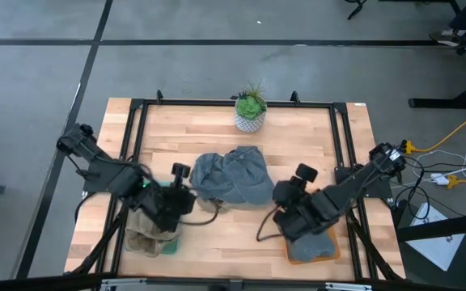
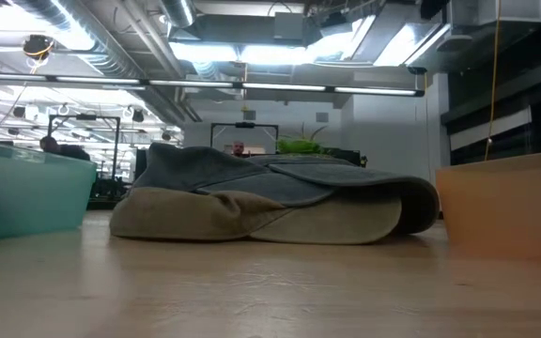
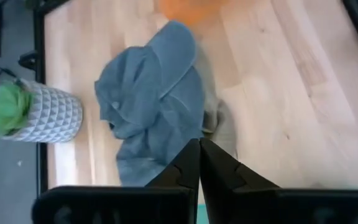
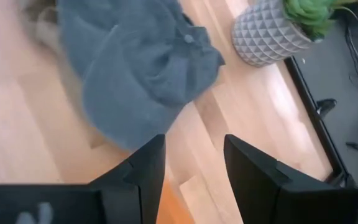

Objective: Pick & Place hat
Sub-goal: Put the blue cap into the orange bin

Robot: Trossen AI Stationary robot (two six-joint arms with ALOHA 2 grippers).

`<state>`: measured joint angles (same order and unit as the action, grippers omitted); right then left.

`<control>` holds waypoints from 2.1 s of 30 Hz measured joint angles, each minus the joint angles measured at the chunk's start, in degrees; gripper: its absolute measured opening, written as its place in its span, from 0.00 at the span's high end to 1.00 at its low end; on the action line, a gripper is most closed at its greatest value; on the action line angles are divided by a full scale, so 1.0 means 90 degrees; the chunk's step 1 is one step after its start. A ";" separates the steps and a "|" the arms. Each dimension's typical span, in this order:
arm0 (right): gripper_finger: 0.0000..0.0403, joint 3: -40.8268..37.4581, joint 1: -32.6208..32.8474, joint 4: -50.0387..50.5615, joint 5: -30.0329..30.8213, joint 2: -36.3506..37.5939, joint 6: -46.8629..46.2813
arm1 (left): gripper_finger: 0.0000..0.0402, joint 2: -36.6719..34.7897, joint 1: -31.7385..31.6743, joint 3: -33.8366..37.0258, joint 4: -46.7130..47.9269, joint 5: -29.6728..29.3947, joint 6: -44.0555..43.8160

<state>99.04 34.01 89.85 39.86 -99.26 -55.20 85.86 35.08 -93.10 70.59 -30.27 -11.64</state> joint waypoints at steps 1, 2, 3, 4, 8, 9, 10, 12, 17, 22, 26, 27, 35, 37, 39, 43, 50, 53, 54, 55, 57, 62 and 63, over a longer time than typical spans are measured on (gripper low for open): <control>0.60 0.0000 0.0106 0.0006 0.0000 0.0000 0.0006 | 0.99 0.0000 -0.0120 0.0064 -0.0088 0.0170 0.0038; 0.60 -0.0002 0.0212 0.0005 0.0006 0.0000 -0.0006 | 0.99 -0.0002 -0.0252 0.0176 -0.0245 0.0346 0.0118; 0.60 -0.0029 0.0323 -0.0004 0.0055 0.0001 -0.0025 | 0.99 -0.0002 -0.0379 0.0321 -0.0498 0.0565 0.0238; 0.60 -0.0092 0.0436 -0.0016 0.0154 0.0002 -0.0058 | 0.99 -0.0005 -0.0508 0.0485 -0.0780 0.0833 0.0414; 0.60 -0.0529 0.0859 0.0004 0.0590 0.0048 -0.0532 | 0.99 -0.0007 -0.1112 0.1176 -0.1955 0.1921 0.1267; 0.60 -0.0686 0.0935 0.0002 0.0628 0.0079 -0.0733 | 0.99 -0.0007 -0.1293 0.1324 -0.2215 0.2074 0.1434; 0.60 -0.0862 0.1016 -0.0020 0.0657 0.0123 -0.0979 | 0.99 -0.0007 -0.1474 0.1425 -0.2447 0.2183 0.1586; 0.60 -0.1303 0.1196 -0.0028 0.0664 0.0212 -0.1473 | 0.99 -0.0009 -0.1831 0.1524 -0.2951 0.2381 0.1891; 0.60 -0.2449 0.1654 -0.0416 0.0617 0.0529 -0.2415 | 0.99 -0.0020 -0.2728 0.1451 -0.3871 0.2571 0.2779; 0.60 -0.3096 0.1692 -0.0450 0.1105 0.1132 -0.2685 | 0.98 -0.0058 -0.3771 0.1094 -0.4723 0.2543 0.3072; 0.60 -0.3482 0.1323 -0.0449 0.1689 0.1729 -0.2350 | 0.99 -0.0058 -0.4437 0.0644 -0.5365 0.2530 0.3140; 0.60 -0.3565 0.1187 -0.0443 0.1798 0.1884 -0.2281 | 0.99 -0.0058 -0.4568 0.0514 -0.5465 0.2532 0.3147; 0.60 -0.3576 -0.0210 -0.0872 0.1993 0.2839 -0.1953 | 0.98 -0.0056 -0.5134 -0.0177 -0.5517 0.2538 0.2501; 0.60 -0.3456 -0.0496 -0.1223 0.1882 0.2977 -0.1781 | 0.97 -0.0056 -0.5179 -0.0254 -0.5524 0.2543 0.2359; 0.60 -0.3361 -0.0714 -0.1731 0.1776 0.3071 -0.1337 | 0.97 -0.0056 -0.5214 -0.0267 -0.5533 0.2546 0.2322; 0.60 -0.3251 -0.1024 -0.2791 0.1726 0.3174 0.0018 | 0.97 -0.0053 -0.5291 -0.0265 -0.5492 0.2515 0.1966; 0.60 -0.3211 -0.1321 -0.4498 0.1412 0.3177 0.2307 | 0.98 -0.0053 -0.5300 -0.0258 -0.5488 0.2568 0.1127; 0.60 -0.3211 -0.1471 -0.4576 0.1179 0.3202 0.2303 | 0.98 -0.0071 -0.5296 -0.0258 -0.5447 0.2823 0.1082; 0.60 -0.3211 -0.1532 -0.4573 0.1162 0.3209 0.2233 | 0.98 -0.0077 -0.5285 -0.0258 -0.5455 0.2864 0.1082; 0.60 -0.3211 -0.1577 -0.4574 0.1156 0.3217 0.2152 | 0.97 -0.0078 -0.5276 -0.0258 -0.5474 0.2866 0.1065; 0.60 -0.3211 -0.1673 -0.4612 0.1078 0.3218 0.1934 | 0.97 -0.0078 -0.5276 -0.0258 -0.5532 0.2881 0.0928; 0.60 -0.3211 -0.1869 -0.4889 0.0577 0.3213 0.1533 | 0.98 -0.0078 -0.5278 -0.0258 -0.5524 0.3180 0.0510; 0.60 -0.3208 -0.1947 -0.4936 0.0497 0.3208 0.1537 | 0.98 -0.0078 -0.5278 -0.0258 -0.5524 0.3237 0.0455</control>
<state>70.17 16.49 45.43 44.33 -70.39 -41.37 85.17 -12.43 -95.42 20.88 -1.14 -7.55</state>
